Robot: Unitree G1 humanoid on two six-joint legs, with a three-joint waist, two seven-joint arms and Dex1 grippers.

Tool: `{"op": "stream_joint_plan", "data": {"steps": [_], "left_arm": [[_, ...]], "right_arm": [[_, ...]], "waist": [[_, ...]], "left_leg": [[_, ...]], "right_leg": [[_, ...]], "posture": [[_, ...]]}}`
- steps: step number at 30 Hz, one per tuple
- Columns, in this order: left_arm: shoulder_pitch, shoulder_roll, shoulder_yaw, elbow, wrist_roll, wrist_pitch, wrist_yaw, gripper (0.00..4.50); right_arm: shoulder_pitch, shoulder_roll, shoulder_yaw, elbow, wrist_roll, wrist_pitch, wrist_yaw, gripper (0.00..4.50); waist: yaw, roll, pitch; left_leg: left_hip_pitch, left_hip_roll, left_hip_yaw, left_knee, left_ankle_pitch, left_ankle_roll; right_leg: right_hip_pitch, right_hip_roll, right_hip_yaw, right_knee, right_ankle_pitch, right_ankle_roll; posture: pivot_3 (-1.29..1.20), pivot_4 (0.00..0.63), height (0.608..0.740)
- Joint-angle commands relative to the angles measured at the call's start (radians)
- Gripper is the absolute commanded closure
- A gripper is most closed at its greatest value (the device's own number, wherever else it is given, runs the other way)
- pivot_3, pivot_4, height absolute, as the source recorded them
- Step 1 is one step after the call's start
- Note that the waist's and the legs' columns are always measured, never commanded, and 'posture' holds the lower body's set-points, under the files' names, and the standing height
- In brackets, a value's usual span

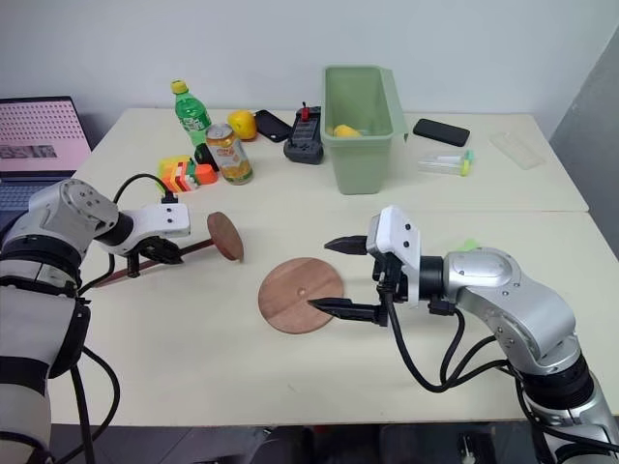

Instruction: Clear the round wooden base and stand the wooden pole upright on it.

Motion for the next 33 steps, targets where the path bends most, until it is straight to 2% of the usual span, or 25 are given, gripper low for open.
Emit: {"op": "stream_joint_plan", "data": {"steps": [1,5,7,9,13,16,19,24,33], "left_arm": [[-0.084,0.055,0.126,-0.030,-0.109,0.025,-0.022,4.24],[-0.145,0.014,0.379,-0.109,-0.384,0.169,-0.083,4.24],[-0.121,-0.029,0.491,-0.224,-0.532,0.279,-0.118,4.24],[-0.075,-0.071,0.575,-0.364,-0.640,0.407,-0.068,4.24],[0.178,-0.177,0.649,-0.915,-0.868,0.708,0.035,4.24],[0.351,-0.238,0.687,-1.190,-0.984,0.837,0.146,4.24],[0.501,-0.288,0.685,-1.373,-1.024,0.844,0.227,4.24],[0.643,-0.324,0.644,-1.513,-1.030,0.824,0.313,4.24],[0.738,-0.344,0.584,-1.599,-1.055,0.819,0.384,4.24]], "right_arm": [[0.011,-0.025,-0.039,-0.033,0.009,-0.019,0.004,0.00],[0.066,-0.071,-0.079,-0.066,0.012,-0.014,-0.004,0.00],[0.097,-0.090,-0.098,-0.087,0.016,-0.010,-0.012,0.00],[0.123,-0.105,-0.108,-0.105,0.014,-0.013,-0.017,0.00],[0.196,-0.152,-0.126,-0.159,-0.033,-0.050,-0.032,0.00],[0.235,-0.152,-0.115,-0.176,-0.064,-0.093,-0.041,0.00],[0.248,-0.127,-0.093,-0.171,-0.076,-0.095,-0.073,0.00],[0.250,-0.099,-0.053,-0.134,-0.102,-0.103,-0.090,0.00],[0.248,-0.091,-0.004,-0.110,-0.120,-0.092,-0.083,0.00]], "waist": [[0.000,-0.001,0.001],[0.004,-0.003,0.001],[0.006,-0.003,0.001],[0.006,-0.003,0.001],[0.001,-0.003,0.001],[-0.005,-0.003,0.001],[-0.008,-0.003,0.001],[0.006,-0.003,0.000],[0.029,-0.004,0.000]], "left_leg": [[0.000,0.000,0.000,0.000,0.000,0.000],[-0.001,0.000,0.000,0.001,0.000,0.000],[-0.001,0.000,0.000,0.002,0.000,0.000],[-0.001,0.001,0.000,0.002,0.000,0.000],[0.000,0.004,0.000,0.003,0.000,-0.001],[0.000,0.007,0.000,0.003,0.001,-0.001],[0.002,0.010,0.002,0.004,0.001,-0.001],[0.002,0.012,0.001,0.004,0.000,-0.001],[0.002,0.010,0.003,0.005,0.000,0.000]], "right_leg": [[0.000,0.000,0.000,0.000,0.000,0.000],[0.000,0.000,-0.001,0.000,0.000,0.000],[0.000,-0.002,-0.001,0.001,0.000,0.001],[0.000,-0.003,0.000,0.002,-0.001,0.001],[0.001,-0.008,0.002,0.004,-0.002,0.004],[0.001,-0.008,0.004,0.005,-0.002,0.004],[0.001,-0.004,0.005,0.007,-0.002,0.003],[0.001,-0.001,0.004,0.009,-0.002,0.003],[0.003,-0.001,0.003,0.007,-0.002,0.003]], "posture": [[0.00,0.150,0.740],[0.00,0.150,0.740],[0.00,0.150,0.740],[0.00,0.150,0.740],[0.00,0.150,0.740],[0.00,0.150,0.740],[0.00,0.150,0.740],[0.00,0.150,0.740],[0.00,0.150,0.740]]}}
